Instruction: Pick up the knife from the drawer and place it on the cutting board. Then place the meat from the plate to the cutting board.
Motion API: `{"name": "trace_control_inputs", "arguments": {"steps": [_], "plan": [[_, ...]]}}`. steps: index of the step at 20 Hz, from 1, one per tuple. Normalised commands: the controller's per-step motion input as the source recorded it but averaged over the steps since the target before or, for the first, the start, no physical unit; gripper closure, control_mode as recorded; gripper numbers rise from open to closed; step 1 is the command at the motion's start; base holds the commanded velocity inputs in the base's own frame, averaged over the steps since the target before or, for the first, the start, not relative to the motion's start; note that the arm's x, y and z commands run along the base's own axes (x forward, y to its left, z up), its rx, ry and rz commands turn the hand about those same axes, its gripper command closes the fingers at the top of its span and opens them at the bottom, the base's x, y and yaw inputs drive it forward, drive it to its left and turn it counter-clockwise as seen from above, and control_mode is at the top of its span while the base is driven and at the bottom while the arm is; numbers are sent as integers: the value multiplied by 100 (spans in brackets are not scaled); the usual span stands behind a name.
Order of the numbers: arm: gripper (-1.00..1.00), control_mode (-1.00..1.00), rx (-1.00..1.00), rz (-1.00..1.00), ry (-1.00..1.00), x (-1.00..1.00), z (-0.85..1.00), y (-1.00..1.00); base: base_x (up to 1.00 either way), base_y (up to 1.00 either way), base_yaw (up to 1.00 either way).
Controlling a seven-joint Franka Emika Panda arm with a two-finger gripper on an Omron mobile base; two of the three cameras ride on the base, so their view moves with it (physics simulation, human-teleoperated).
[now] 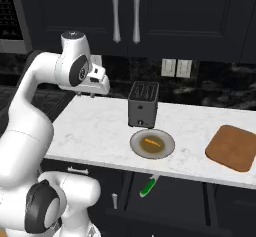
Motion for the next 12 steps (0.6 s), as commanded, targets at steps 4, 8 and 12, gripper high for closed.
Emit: {"name": "trace_control_inputs", "arguments": {"steps": [4,8,12], "plan": [[-100,100,-2,0,0,-1,-2,0,-37,0,0],[-100,100,0,0,0,0,0,0,-100,-20,0],[-100,100,0,0,0,0,0,0,-61,-65,1]]}}
